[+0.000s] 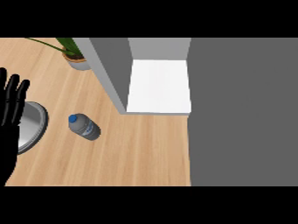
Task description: Pick up the bottled water, place it into the cabinet and close the cabinet
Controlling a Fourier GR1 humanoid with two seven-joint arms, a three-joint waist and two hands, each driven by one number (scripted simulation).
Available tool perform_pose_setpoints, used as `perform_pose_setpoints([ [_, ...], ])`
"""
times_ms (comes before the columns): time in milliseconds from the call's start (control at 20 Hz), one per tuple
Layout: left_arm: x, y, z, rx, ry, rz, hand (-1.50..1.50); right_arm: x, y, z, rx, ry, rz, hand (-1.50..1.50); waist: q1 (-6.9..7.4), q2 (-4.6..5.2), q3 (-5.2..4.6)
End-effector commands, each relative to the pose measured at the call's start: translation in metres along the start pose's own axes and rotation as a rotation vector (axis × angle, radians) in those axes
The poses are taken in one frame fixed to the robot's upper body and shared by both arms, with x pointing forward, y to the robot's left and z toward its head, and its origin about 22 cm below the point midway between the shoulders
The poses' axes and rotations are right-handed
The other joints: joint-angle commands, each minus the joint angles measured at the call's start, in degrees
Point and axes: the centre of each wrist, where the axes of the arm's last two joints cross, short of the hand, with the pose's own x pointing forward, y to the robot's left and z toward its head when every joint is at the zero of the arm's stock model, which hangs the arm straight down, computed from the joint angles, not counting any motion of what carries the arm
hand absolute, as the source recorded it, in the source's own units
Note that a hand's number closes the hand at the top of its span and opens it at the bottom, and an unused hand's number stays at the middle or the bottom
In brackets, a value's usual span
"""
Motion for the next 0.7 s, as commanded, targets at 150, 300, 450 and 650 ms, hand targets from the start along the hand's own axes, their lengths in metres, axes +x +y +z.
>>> perform_pose_setpoints([
  [150,0.018,0.016,0.002,0.116,-0.035,-0.106,-1.50,0.010,-0.006,0.024,0.031,-0.054,-0.016,-1.50,-1.50,0.39,-1.34],
  [300,-0.015,-0.007,0.003,0.208,0.205,0.042,-1.50,-0.003,-0.003,0.033,0.113,0.179,-0.121,-1.50,-2.04,0.74,-1.30],
  [450,-0.010,-0.012,0.018,0.209,0.240,0.036,-1.50,0.033,0.000,0.049,0.131,0.210,-0.149,-1.50,-2.06,0.21,-1.38],
  [650,0.021,-0.022,0.025,0.224,0.234,0.029,-1.50,0.054,0.000,0.071,0.126,0.235,-0.142,-1.50,-1.74,0.29,-1.34],
])
